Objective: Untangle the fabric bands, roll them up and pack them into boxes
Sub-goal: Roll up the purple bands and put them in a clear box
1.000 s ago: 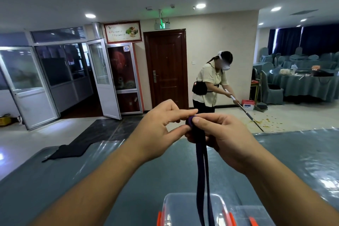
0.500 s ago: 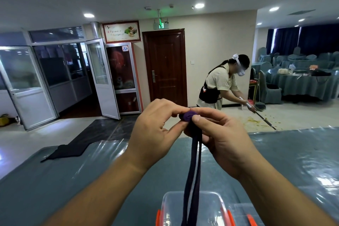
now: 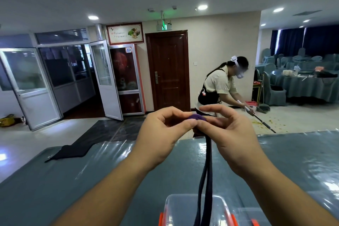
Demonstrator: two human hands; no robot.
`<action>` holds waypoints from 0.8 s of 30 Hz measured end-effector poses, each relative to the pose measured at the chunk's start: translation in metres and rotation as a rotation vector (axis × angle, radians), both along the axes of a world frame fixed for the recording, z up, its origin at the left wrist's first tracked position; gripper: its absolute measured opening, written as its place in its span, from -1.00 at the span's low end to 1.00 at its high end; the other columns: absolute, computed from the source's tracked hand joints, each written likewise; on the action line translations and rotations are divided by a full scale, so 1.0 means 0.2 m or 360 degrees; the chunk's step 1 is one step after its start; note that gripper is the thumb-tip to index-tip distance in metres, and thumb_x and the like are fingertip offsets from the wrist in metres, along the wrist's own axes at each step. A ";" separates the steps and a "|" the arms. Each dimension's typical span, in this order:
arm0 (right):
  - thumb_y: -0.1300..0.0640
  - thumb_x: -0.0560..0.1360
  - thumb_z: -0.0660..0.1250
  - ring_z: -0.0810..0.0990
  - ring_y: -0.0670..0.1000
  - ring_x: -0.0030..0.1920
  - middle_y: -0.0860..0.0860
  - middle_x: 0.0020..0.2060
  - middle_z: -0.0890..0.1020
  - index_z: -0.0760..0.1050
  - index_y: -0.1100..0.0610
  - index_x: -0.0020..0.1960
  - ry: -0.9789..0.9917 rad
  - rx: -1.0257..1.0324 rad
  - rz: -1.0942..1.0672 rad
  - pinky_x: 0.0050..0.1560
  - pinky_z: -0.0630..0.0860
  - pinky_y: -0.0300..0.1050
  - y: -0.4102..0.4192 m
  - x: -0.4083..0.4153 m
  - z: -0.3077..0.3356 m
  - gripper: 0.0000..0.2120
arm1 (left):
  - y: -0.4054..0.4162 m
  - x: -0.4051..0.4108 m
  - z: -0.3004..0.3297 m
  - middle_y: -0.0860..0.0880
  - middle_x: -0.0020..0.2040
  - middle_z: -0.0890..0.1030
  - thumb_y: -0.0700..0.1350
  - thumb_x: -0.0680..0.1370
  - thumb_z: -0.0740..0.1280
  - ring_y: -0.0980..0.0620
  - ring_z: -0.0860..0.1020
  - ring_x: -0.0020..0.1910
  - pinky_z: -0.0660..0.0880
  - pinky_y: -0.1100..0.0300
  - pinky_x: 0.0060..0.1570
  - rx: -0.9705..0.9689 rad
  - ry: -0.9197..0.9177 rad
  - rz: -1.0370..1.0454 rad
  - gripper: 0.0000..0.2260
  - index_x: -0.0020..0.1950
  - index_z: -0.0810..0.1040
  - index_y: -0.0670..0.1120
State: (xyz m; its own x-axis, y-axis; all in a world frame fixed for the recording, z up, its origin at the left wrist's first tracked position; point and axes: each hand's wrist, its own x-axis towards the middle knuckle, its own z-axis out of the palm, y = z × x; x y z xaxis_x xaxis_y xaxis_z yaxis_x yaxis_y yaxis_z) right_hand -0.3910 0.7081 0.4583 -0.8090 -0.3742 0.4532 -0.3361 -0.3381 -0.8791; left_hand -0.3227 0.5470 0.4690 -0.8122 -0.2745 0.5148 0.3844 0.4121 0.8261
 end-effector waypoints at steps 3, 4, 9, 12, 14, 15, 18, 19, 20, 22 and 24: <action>0.24 0.41 0.54 0.77 0.14 -0.05 0.12 -0.13 0.77 0.66 0.15 0.01 0.0093 0.0041 -0.0035 0.13 0.67 0.17 -0.01 0.00 0.00 -0.81 | -0.01 -0.01 0.00 0.03 -0.07 0.77 -0.15 0.48 0.54 0.10 0.72 -0.02 0.64 0.15 0.09 0.0108 0.0001 0.0025 -0.86 0.03 0.75 -0.05; 0.20 0.38 0.55 0.76 0.15 -0.05 0.12 -0.13 0.77 0.66 0.15 0.00 0.0093 0.0014 -0.0042 0.13 0.67 0.19 -0.02 0.00 0.00 -0.79 | 0.00 -0.02 0.00 0.03 -0.05 0.77 -0.16 0.47 0.54 0.10 0.72 0.00 0.64 0.14 0.12 0.0169 0.0009 0.0026 -0.84 0.04 0.75 -0.06; 0.22 0.40 0.54 0.77 0.05 -0.06 0.06 -0.14 0.78 0.70 0.15 0.01 0.0144 -0.0103 -0.0162 0.08 0.70 0.08 -0.06 -0.01 -0.03 -0.81 | 0.04 -0.09 -0.05 -0.16 -0.02 0.76 -0.14 0.34 0.54 -0.08 0.72 0.06 0.61 0.09 0.13 0.0789 0.0159 -0.0071 -0.79 -0.04 0.76 -0.11; 0.25 0.45 0.52 0.76 -0.02 0.01 -0.01 -0.08 0.78 0.72 0.10 0.08 0.0151 -0.0130 -0.0201 0.12 0.68 -0.02 -0.09 0.00 -0.06 -0.78 | 0.11 -0.12 -0.07 -0.21 -0.04 0.75 -0.27 0.41 0.49 -0.04 0.73 0.00 0.65 0.19 0.06 0.1232 0.0245 -0.0151 -0.83 -0.01 0.72 -0.21; 0.24 0.46 0.51 0.75 0.00 0.04 -0.01 -0.05 0.78 0.72 0.09 0.11 0.0176 -0.0102 -0.0234 0.15 0.66 0.05 -0.09 -0.02 -0.08 -0.77 | 0.15 -0.13 -0.10 -0.21 -0.05 0.74 -0.35 0.50 0.43 -0.02 0.73 -0.02 0.66 0.22 0.03 0.1369 0.0234 -0.0194 -0.89 -0.01 0.69 -0.24; 0.25 0.47 0.51 0.75 0.01 0.05 0.00 -0.05 0.78 0.72 0.09 0.11 0.0183 -0.0089 -0.0238 0.16 0.65 0.09 -0.09 -0.03 -0.08 -0.77 | 0.16 -0.13 -0.11 -0.20 -0.07 0.75 -0.36 0.52 0.41 -0.01 0.73 -0.04 0.66 0.24 -0.01 0.1371 0.0208 -0.0206 -0.91 -0.03 0.69 -0.24; 0.29 0.48 0.49 0.75 -0.01 0.04 -0.03 -0.07 0.78 0.73 0.05 0.07 0.0208 0.0031 -0.0207 0.18 0.65 0.08 -0.04 -0.06 -0.08 -0.77 | 0.13 -0.12 -0.13 -0.16 -0.09 0.74 -0.33 0.56 0.41 0.00 0.73 -0.10 0.63 0.25 -0.08 0.1172 0.0092 -0.0173 -0.93 -0.10 0.66 -0.21; 0.29 0.48 0.49 0.75 -0.04 0.03 -0.06 -0.07 0.78 0.72 0.01 0.06 0.0236 0.0109 -0.0194 0.17 0.65 0.06 -0.03 -0.07 -0.08 -0.76 | 0.10 -0.12 -0.14 -0.15 -0.07 0.75 -0.29 0.56 0.43 0.00 0.72 -0.09 0.62 0.25 -0.08 0.1019 0.0044 -0.0132 -0.93 -0.11 0.66 -0.19; 0.29 0.49 0.49 0.75 -0.05 0.02 -0.08 -0.08 0.78 0.72 -0.01 0.06 0.0265 0.0189 -0.0178 0.17 0.66 0.04 -0.01 -0.08 -0.08 -0.76 | 0.07 -0.13 -0.14 -0.13 -0.04 0.75 -0.27 0.55 0.45 0.00 0.72 -0.07 0.61 0.24 -0.06 0.0858 -0.0002 -0.0096 -0.94 -0.12 0.67 -0.18; 0.28 0.49 0.50 0.75 -0.06 0.01 -0.08 -0.08 0.78 0.71 -0.01 0.07 0.0283 0.0277 -0.0147 0.16 0.67 0.03 0.01 -0.10 -0.07 -0.76 | 0.02 -0.13 -0.12 -0.14 -0.05 0.75 -0.27 0.52 0.49 -0.02 0.72 -0.05 0.61 0.20 0.00 0.0641 -0.0072 -0.0098 -0.95 -0.09 0.69 -0.14; 0.28 0.47 0.51 0.76 -0.01 -0.01 -0.02 -0.09 0.78 0.67 0.03 0.05 0.0234 0.0216 -0.0138 0.12 0.68 0.05 0.01 -0.11 -0.07 -0.77 | 0.00 -0.12 -0.09 -0.15 -0.04 0.76 -0.30 0.52 0.48 -0.05 0.73 -0.01 0.63 0.17 0.07 0.0570 -0.0102 -0.0168 -0.84 0.04 0.71 -0.09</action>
State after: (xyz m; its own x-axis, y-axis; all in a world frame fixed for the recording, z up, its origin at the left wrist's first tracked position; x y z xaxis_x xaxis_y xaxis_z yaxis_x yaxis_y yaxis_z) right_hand -0.4123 0.7111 0.4452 -0.7697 -0.3716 0.5191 -0.4868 -0.1844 -0.8538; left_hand -0.3473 0.5466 0.4508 -0.8732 -0.3407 0.3484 0.3520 0.0534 0.9345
